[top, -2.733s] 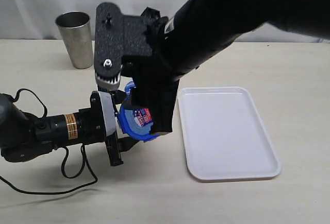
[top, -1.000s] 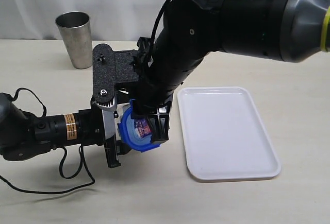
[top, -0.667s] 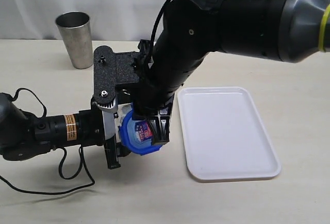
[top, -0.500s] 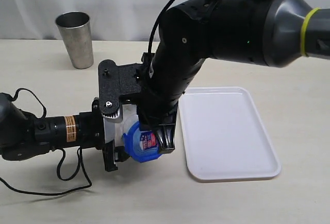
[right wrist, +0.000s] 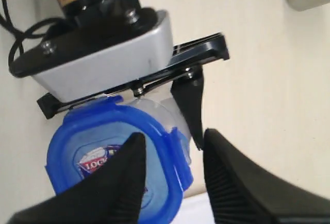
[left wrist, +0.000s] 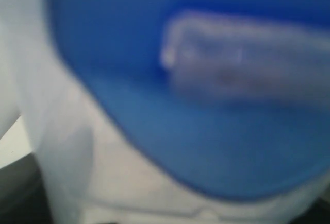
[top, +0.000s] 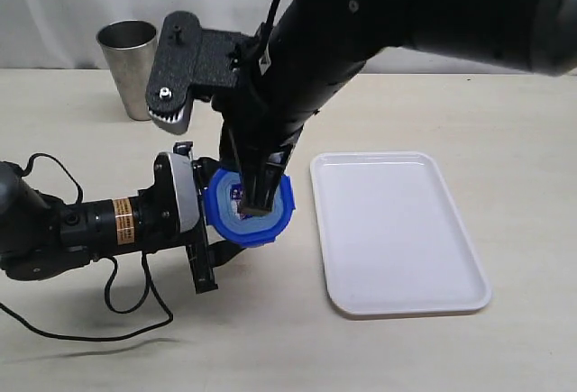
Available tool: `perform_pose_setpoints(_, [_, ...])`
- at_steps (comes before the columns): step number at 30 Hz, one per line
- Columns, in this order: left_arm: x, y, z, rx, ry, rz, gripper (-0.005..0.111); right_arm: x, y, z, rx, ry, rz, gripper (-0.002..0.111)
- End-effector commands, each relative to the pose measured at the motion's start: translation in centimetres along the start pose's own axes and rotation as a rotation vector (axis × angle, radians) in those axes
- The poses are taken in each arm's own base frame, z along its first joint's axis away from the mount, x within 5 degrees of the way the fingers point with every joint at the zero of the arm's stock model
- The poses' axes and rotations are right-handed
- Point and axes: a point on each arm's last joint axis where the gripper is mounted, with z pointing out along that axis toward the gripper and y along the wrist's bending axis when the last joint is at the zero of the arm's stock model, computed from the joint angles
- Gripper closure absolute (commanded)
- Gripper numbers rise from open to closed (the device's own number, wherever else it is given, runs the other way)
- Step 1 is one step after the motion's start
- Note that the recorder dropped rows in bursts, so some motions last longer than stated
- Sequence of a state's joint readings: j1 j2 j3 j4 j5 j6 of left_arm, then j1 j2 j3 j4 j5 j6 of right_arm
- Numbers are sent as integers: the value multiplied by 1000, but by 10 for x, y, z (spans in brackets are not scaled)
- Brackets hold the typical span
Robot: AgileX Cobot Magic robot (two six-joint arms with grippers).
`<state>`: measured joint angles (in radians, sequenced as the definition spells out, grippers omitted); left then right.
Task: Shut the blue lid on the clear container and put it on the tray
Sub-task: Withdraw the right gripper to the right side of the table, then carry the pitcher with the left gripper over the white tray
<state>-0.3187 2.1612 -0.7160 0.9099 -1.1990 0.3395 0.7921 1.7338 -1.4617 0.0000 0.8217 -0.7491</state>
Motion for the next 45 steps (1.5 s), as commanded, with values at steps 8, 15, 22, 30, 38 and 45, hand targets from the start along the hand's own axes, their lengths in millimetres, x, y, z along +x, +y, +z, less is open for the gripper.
perform_pose_setpoints(8, [-6,5,0,-51,-19,-136,107,36,-42,-61,160,-73,394,80])
perform_pose_setpoints(15, [-23,17,-3,-77,-57,-213,107,56,-36,-88,287,-211,495,103])
perform_pose_setpoints(22, [-30,21,-5,-86,-75,-265,107,87,8,-112,454,-481,569,103])
perform_pose_setpoints(30, [-30,23,-6,-99,-74,-288,107,135,72,-119,604,-775,613,103])
perform_pose_setpoints(38, [-30,22,-6,-94,-78,-362,107,167,113,-117,652,-874,618,103])
perform_pose_setpoints(45, [-26,36,-7,-233,-89,-587,107,188,130,-107,662,-869,710,103])
